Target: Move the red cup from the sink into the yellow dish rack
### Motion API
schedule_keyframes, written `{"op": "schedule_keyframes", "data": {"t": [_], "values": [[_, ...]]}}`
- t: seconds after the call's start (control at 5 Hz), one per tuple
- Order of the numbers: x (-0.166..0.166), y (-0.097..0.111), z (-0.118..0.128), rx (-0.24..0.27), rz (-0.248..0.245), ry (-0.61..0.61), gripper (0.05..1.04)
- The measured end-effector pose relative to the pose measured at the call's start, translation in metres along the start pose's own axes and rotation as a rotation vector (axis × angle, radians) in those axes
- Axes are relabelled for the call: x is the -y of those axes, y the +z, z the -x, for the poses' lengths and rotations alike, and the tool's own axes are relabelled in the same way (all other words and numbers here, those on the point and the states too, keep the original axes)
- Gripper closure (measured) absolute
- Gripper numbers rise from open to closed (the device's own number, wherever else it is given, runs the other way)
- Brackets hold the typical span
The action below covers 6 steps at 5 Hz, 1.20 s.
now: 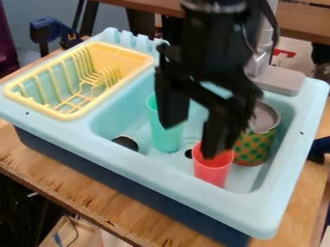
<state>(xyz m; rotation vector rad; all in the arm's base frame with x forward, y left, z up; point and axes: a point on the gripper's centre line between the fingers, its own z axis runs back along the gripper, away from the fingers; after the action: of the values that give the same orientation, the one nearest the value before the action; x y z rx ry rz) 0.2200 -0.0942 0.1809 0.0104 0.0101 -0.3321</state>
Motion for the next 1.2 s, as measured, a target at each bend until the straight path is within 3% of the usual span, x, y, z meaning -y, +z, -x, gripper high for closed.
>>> {"op": "schedule_keyframes", "data": {"t": [0.4,1.2], "values": [[0.002,-0.03,-0.02,-0.021,-0.029,0.074,0.095],[0.004,-0.043,-0.038,-0.007,-0.066,0.098,0.095]]}}
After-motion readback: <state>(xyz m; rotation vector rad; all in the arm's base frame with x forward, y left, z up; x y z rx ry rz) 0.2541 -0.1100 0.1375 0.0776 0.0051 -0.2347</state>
